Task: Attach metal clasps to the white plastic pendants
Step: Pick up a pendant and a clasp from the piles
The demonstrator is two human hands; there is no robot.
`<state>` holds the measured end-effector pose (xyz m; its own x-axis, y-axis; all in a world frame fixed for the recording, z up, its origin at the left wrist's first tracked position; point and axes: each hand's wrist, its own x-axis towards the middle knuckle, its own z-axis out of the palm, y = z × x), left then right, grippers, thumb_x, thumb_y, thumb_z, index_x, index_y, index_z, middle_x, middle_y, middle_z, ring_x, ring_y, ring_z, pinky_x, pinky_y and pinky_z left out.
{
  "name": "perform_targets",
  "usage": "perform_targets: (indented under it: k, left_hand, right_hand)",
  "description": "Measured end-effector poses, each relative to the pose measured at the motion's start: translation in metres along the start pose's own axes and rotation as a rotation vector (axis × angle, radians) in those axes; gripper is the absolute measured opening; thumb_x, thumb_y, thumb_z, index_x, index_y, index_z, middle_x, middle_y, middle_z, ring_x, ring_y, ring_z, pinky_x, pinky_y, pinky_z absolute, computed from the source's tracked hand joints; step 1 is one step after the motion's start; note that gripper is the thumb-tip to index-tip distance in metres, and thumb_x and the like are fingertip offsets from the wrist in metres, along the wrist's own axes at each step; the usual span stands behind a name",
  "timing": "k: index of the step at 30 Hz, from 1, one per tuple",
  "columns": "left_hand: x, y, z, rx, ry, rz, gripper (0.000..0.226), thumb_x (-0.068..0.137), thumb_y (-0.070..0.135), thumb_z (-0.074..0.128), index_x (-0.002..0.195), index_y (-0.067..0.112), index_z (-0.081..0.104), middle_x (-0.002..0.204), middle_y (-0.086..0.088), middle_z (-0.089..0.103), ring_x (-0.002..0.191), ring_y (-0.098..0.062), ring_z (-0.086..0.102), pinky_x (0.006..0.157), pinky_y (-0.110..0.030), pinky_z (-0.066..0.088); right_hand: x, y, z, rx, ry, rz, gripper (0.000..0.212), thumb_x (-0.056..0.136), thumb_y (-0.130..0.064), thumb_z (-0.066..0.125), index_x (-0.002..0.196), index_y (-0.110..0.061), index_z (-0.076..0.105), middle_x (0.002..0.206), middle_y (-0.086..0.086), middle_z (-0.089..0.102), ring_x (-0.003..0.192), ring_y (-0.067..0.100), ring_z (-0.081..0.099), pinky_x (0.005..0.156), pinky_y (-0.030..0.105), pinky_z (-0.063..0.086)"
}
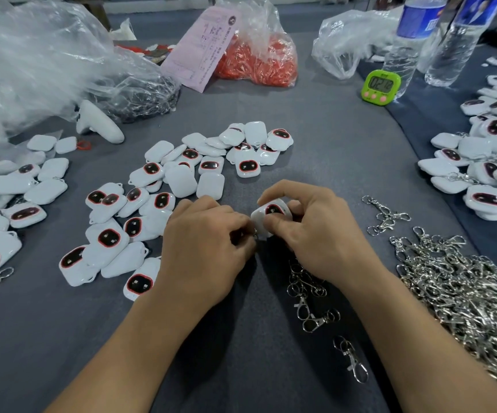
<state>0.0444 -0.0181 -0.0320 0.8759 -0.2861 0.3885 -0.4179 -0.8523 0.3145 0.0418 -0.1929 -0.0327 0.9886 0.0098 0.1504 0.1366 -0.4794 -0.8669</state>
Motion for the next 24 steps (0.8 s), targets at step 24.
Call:
perform_targets:
  k: [24]
  left_hand:
    - [0.002, 0.0009, -0.0044, -0.635, -0.011, -0.277, 0.019, 0.075, 0.02, 0.084, 0.082, 0.037, 0.079, 0.074, 0.017, 0.073, 0.07, -0.005, 0.066, 0.066, -0.016, 0.051]
  right_hand:
    - [0.0033, -0.0076, -0.0084, 0.585, -0.06, 0.367, 0.021, 0.091, 0.0, 0.06, 0.083, -0.013, 0.074, 0.063, 0.011, 0.064, 0.038, 0.014, 0.043, 0.036, 0.016, 0.029]
